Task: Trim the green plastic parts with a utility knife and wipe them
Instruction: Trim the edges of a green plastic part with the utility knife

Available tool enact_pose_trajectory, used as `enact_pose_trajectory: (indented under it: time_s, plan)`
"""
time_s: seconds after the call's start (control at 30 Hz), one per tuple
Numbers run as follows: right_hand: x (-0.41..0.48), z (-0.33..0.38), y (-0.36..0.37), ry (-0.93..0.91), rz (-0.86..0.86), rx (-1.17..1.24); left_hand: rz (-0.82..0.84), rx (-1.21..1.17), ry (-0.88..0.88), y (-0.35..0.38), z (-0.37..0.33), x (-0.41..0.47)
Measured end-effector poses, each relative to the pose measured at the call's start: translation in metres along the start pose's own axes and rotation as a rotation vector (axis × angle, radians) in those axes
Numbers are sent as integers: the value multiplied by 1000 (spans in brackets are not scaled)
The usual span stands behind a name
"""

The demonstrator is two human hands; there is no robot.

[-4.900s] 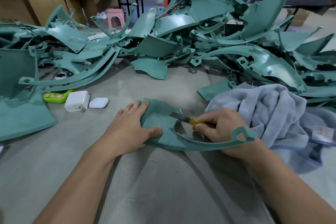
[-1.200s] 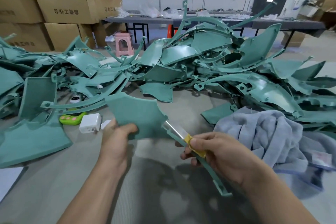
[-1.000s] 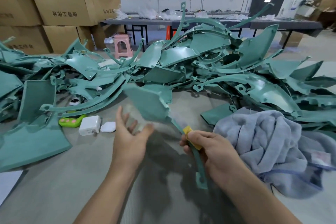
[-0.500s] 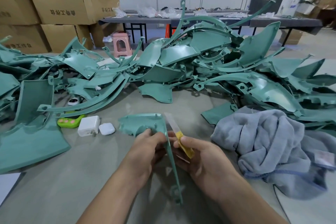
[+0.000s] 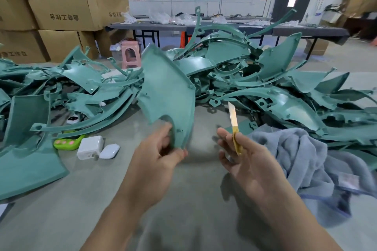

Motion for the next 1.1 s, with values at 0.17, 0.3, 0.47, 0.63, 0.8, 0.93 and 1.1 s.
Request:
enact_pose_trajectory:
  time_s: [0.17, 0.3, 0.47, 0.63, 0.8, 0.93, 1.1]
  plan:
    - [5, 2, -8, -28, -66, 27, -244, 823, -17, -28, 8, 1]
    - [8, 4, -13, -40, -111, 36, -85, 957, -167, -17, 46, -1]
    - [13, 2, -15, -77, -141, -44, -100, 923, -6, -4, 40, 1]
    - [16, 3, -20, -132, -217, -141, 75, 716, 89, 21, 33, -6]
    - [16, -1, -20, -50, -169, -34, 8, 535, 216, 22, 13, -12]
    - [6, 23, -16, -245, -190, -147, -142, 434, 180, 16, 13, -10]
    - [-36, 69, 18, -779, -16, -866, -210, 230, 27, 9, 33, -5]
Point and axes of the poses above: each hand's wrist, its own x-axis towards the middle knuckle, its own y-axis out of the palm, z = x × y, the point moved 9 cm from there along x, towards the middle knuckle, and after that the axes turned 11 degrees about x, right-handed, at the moved point
